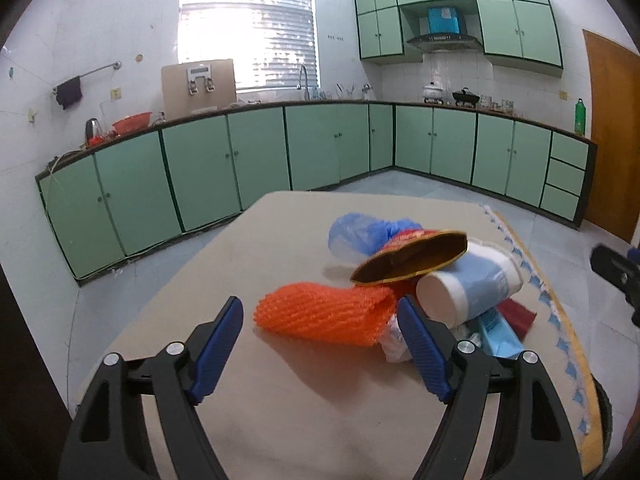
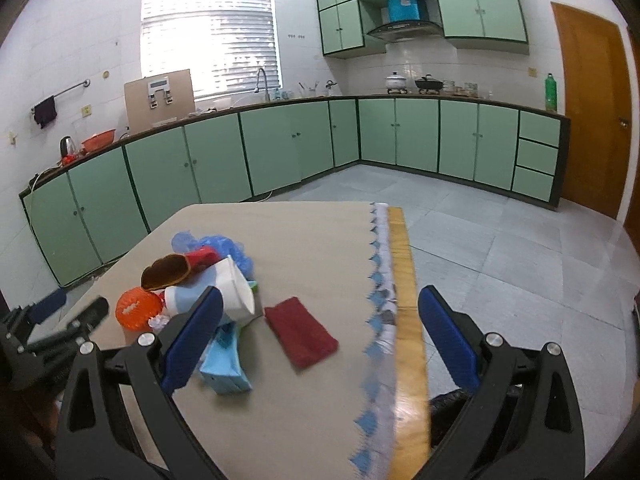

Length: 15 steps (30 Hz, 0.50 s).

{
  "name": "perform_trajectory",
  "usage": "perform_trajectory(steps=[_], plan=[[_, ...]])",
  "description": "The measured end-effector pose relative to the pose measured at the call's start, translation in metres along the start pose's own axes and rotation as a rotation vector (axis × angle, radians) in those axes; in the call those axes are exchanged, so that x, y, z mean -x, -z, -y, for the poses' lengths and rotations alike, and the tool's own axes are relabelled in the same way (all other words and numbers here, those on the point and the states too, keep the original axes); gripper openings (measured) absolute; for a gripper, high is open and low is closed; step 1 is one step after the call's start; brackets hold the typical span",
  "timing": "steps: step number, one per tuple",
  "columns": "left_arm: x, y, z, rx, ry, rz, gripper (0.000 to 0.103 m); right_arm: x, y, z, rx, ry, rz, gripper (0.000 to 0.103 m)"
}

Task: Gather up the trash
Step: 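Move both tools back to the table toward the orange foam net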

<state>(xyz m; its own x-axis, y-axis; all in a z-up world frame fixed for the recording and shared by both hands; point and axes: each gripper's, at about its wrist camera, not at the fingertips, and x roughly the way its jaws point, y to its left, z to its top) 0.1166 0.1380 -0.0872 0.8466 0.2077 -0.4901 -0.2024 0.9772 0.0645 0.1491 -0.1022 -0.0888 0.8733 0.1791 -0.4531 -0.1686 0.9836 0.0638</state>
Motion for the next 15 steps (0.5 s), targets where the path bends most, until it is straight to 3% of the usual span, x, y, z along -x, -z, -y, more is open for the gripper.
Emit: perform_trajectory(steps=[5, 15], plan=[[-0.018, 0.006, -0.003, 0.014, 0.013, -0.028, 0.071, -0.016, 0.0, -0.011, 0.005, -0.012, -0.023, 0.095], [-0.04, 0.013, 0.005, 0.019, 0.037, -0.086, 0.043, -0.028, -0.003, -0.025, 0.042, -0.041, -0.02, 0.095]])
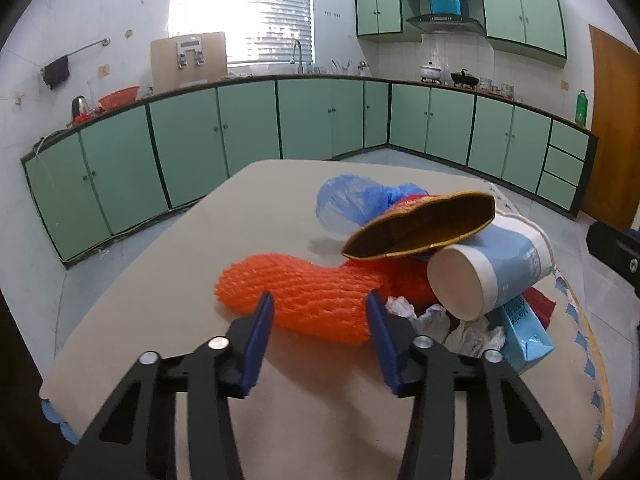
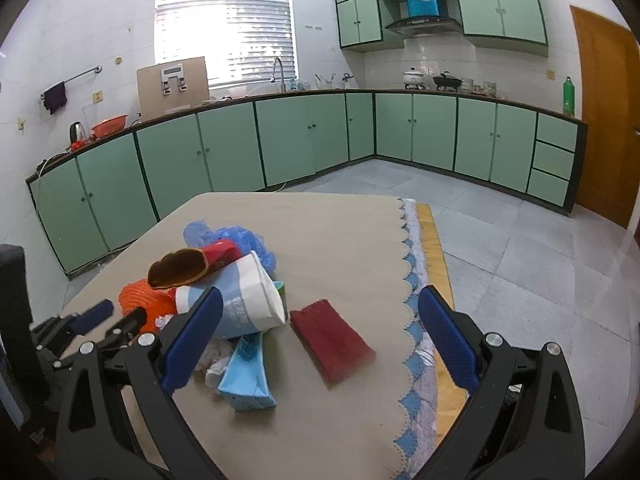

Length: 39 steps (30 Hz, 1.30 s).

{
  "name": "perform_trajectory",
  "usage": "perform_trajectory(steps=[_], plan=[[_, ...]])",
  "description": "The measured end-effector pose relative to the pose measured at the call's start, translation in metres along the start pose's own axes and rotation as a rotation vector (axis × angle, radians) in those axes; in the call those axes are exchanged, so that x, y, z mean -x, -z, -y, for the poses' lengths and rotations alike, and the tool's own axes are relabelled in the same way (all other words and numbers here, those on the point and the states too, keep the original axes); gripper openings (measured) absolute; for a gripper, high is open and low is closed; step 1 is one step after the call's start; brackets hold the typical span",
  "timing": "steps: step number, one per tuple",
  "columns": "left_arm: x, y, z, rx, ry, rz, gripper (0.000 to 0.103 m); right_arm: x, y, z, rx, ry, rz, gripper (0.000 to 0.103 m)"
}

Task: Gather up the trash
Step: 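Move both tools back to the table toward the orange foam net, then grasp the orange foam net with the left tool and lift it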

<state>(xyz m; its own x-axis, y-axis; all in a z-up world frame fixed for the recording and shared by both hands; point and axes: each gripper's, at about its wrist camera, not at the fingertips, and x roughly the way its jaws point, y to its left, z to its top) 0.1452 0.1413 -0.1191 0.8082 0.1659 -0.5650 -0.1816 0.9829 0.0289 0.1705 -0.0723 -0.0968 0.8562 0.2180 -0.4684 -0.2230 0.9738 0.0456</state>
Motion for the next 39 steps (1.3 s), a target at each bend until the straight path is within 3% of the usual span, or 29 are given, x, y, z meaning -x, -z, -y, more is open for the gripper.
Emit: perform_trajectory(steps=[3, 7, 10, 18, 20, 22, 23, 32, 36, 39], plan=[[-0.003, 0.003, 0.0, 0.013, 0.009, -0.018, 0.033, -0.003, -0.003, -0.006, 0.009, -0.008, 0.002, 0.095], [-0.003, 0.003, -0.002, 0.022, 0.0, -0.02, 0.012, -0.006, -0.006, -0.009, 0.012, -0.017, 0.005, 0.095], [0.001, 0.004, -0.009, 0.031, -0.003, -0.018, 0.007, -0.008, -0.007, -0.013, 0.016, -0.021, 0.003, 0.095], [0.016, 0.012, -0.036, 0.039, -0.015, -0.03, 0.006, -0.008, -0.008, -0.025, 0.032, -0.038, 0.002, 0.095], [0.02, 0.012, -0.043, 0.064, -0.003, -0.044, 0.011, -0.009, -0.007, -0.03, 0.037, -0.046, -0.001, 0.095], [0.022, 0.013, -0.048, 0.084, 0.024, -0.061, 0.043, -0.009, -0.007, -0.034, 0.045, -0.05, -0.002, 0.095], [0.025, 0.013, -0.05, 0.094, 0.019, -0.051, 0.049, -0.009, -0.008, -0.036, 0.051, -0.051, 0.0, 0.095], [0.014, -0.008, -0.049, 0.095, -0.006, -0.013, 0.06, -0.013, -0.011, -0.045, 0.067, -0.052, 0.011, 0.095], [-0.008, -0.013, -0.052, 0.092, -0.026, -0.043, 0.062, -0.019, -0.012, -0.048, 0.057, -0.056, 0.012, 0.095], [-0.026, -0.011, -0.058, 0.1, -0.03, -0.094, 0.071, -0.025, -0.014, -0.049, 0.052, -0.059, 0.01, 0.095]])
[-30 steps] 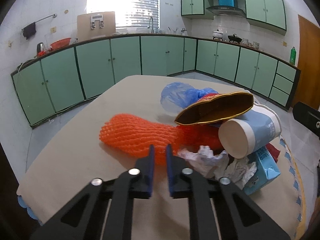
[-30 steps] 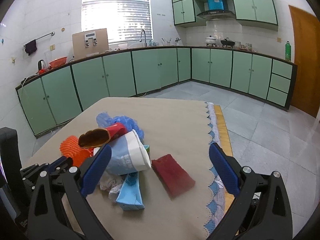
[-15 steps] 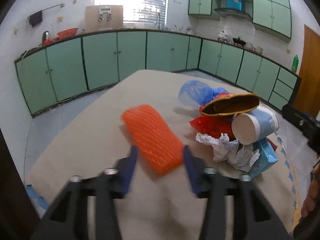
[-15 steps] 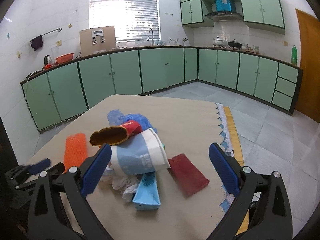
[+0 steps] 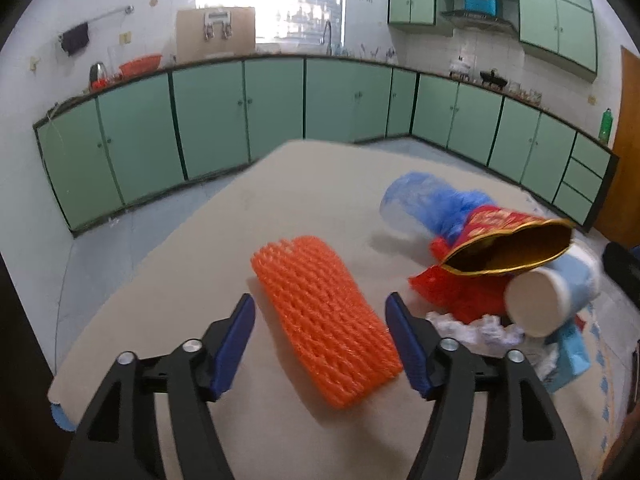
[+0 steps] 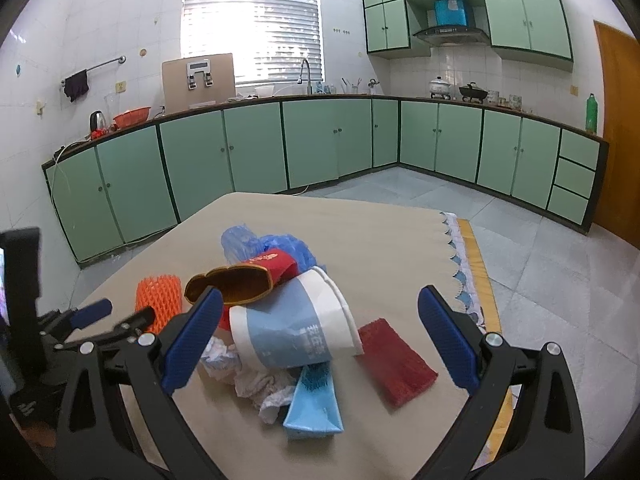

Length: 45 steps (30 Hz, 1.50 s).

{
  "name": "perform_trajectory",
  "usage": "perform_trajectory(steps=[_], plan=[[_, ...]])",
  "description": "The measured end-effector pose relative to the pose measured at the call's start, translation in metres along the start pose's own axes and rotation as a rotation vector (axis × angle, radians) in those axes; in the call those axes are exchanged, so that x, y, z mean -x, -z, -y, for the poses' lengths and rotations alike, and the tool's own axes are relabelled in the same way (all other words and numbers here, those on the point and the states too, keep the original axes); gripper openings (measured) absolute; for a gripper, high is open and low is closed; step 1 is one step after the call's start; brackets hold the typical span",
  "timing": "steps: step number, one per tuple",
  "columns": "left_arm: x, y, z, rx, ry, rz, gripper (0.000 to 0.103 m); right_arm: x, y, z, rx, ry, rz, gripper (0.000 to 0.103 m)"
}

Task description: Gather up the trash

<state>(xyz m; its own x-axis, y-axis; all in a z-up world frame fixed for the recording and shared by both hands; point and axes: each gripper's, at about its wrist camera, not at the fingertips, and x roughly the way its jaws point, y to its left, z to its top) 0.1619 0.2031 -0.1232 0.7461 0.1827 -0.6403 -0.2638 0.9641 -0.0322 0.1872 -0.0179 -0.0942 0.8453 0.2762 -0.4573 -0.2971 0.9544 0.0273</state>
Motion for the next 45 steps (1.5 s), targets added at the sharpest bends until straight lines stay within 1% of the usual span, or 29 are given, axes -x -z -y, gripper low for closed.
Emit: perform_trajectory(steps=[3, 6, 8, 9, 10, 11, 13, 16, 19, 22, 25, 28, 32, 33, 34, 37, 40, 45], plan=[[-0.012, 0.002, -0.005, 0.014, 0.01, -0.036, 0.08, -0.007, -0.002, -0.003, -0.001, -0.002, -0.001, 0.095], [-0.024, 0.005, -0.009, 0.027, 0.019, -0.072, 0.08, -0.013, -0.004, -0.006, 0.004, -0.004, 0.0, 0.095], [-0.029, 0.006, -0.012, 0.048, 0.027, -0.081, 0.064, -0.016, -0.007, -0.009, 0.009, -0.007, 0.003, 0.095], [-0.03, 0.006, -0.013, 0.055, 0.03, -0.087, 0.045, -0.017, -0.008, -0.01, 0.008, -0.01, 0.006, 0.095], [-0.032, 0.006, -0.015, 0.063, 0.038, -0.093, 0.031, -0.017, -0.01, -0.01, 0.006, -0.013, 0.007, 0.095], [-0.032, 0.006, -0.016, 0.069, 0.043, -0.091, 0.027, -0.018, -0.012, -0.012, 0.002, -0.018, 0.009, 0.095], [-0.031, 0.004, -0.018, 0.074, 0.035, -0.075, 0.011, -0.02, -0.016, -0.015, 0.004, -0.021, 0.012, 0.095], [-0.027, -0.001, -0.021, 0.08, 0.021, -0.044, 0.01, -0.025, -0.02, -0.023, 0.01, -0.02, 0.008, 0.095], [-0.019, -0.01, -0.02, 0.051, 0.002, -0.007, 0.009, -0.033, -0.023, -0.032, -0.002, -0.024, -0.003, 0.095], [-0.015, -0.016, -0.025, 0.036, -0.012, 0.003, 0.009, -0.04, -0.022, -0.041, -0.008, -0.019, -0.02, 0.095], [-0.016, -0.018, -0.033, 0.026, -0.023, 0.0, 0.009, -0.046, -0.019, -0.054, -0.005, -0.007, -0.03, 0.097], [-0.019, -0.015, -0.043, 0.037, -0.035, -0.012, 0.009, -0.052, -0.015, -0.067, 0.027, 0.017, -0.035, 0.098], [-0.022, -0.013, -0.053, 0.06, -0.037, -0.022, 0.009, -0.061, -0.01, -0.082, 0.088, 0.095, -0.034, 0.098], [-0.023, -0.012, -0.055, 0.064, -0.035, -0.023, 0.009, -0.065, -0.008, -0.086, 0.108, 0.124, -0.043, 0.098], [-0.024, -0.012, -0.056, 0.068, -0.034, -0.024, 0.009, -0.068, -0.006, -0.087, 0.113, 0.132, -0.053, 0.098], [-0.026, -0.011, -0.058, 0.073, -0.029, -0.03, 0.009, -0.076, -0.002, -0.09, 0.112, 0.141, -0.073, 0.098], [-0.029, -0.011, -0.058, 0.075, -0.023, -0.034, 0.009, -0.08, -0.001, -0.091, 0.122, 0.158, -0.064, 0.098], [-0.031, -0.01, -0.058, 0.069, -0.019, -0.033, 0.009, -0.081, -0.002, -0.09, 0.113, 0.134, -0.051, 0.097]])
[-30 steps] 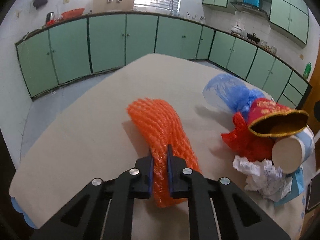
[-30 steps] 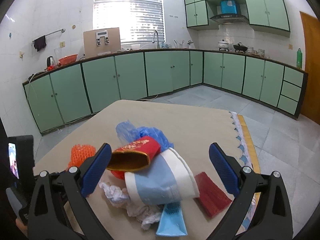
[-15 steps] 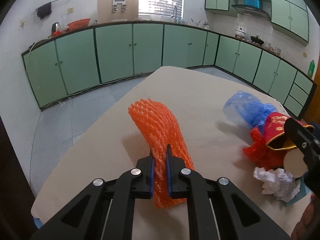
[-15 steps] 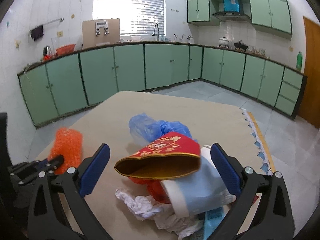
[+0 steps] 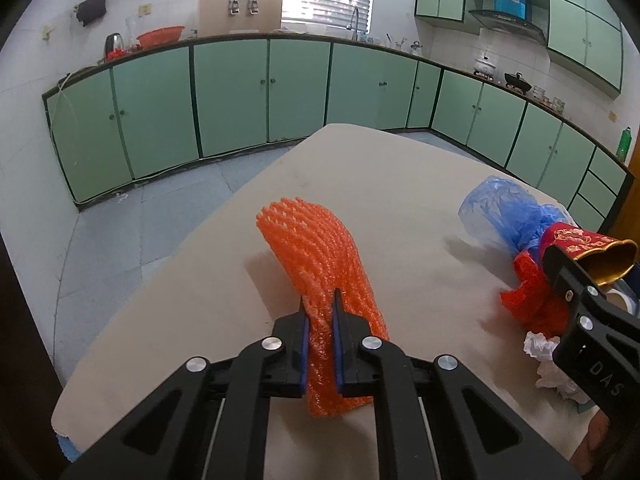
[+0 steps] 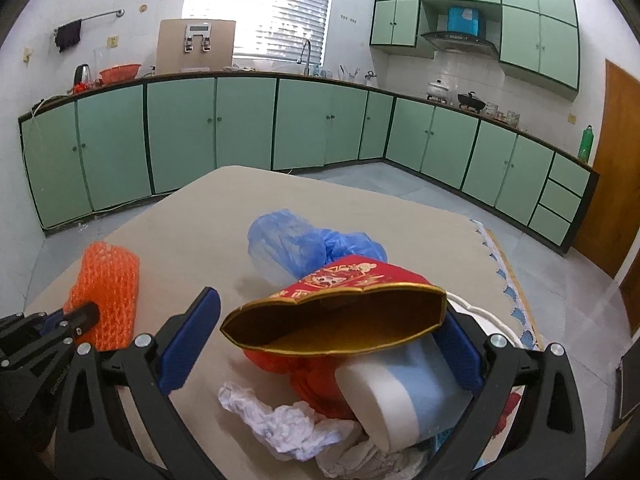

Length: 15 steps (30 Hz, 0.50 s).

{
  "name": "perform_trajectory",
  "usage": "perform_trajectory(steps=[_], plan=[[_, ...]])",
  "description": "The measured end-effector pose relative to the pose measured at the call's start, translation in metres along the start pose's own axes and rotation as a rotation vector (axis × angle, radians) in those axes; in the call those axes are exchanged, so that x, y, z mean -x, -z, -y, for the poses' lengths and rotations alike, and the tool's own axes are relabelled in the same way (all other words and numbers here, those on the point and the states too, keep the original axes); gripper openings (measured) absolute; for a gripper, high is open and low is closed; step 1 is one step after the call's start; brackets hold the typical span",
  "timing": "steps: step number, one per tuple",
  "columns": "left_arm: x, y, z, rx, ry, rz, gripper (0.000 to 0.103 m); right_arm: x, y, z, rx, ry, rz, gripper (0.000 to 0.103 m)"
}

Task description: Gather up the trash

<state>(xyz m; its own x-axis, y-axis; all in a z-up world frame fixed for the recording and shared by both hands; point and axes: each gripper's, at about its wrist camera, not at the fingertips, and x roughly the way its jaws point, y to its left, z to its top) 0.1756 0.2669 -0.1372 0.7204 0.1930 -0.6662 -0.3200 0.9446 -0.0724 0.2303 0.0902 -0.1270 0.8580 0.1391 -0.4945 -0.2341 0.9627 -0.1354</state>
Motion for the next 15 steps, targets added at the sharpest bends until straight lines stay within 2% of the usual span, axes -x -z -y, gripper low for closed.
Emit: perform_trajectory(steps=[2, 4, 5, 11, 15], plan=[[0.0, 0.001, 0.001, -0.001, 0.001, 0.001, 0.009, 0.002, 0.0, 0.0, 0.001, -0.009, 0.006, 0.095], [0.0, 0.001, 0.002, -0.002, 0.002, 0.0, 0.009, 0.003, 0.001, 0.002, 0.012, -0.018, 0.008, 0.083], [0.0, 0.001, 0.002, -0.001, 0.003, 0.0, 0.009, 0.003, 0.001, 0.003, 0.017, -0.032, 0.002, 0.073], [0.002, 0.001, 0.008, -0.012, 0.006, 0.002, 0.009, 0.009, 0.005, 0.009, 0.024, -0.111, -0.023, 0.04], [0.003, 0.003, 0.012, -0.026, 0.01, 0.002, 0.009, 0.018, 0.008, 0.014, 0.021, -0.16, -0.017, 0.032]])
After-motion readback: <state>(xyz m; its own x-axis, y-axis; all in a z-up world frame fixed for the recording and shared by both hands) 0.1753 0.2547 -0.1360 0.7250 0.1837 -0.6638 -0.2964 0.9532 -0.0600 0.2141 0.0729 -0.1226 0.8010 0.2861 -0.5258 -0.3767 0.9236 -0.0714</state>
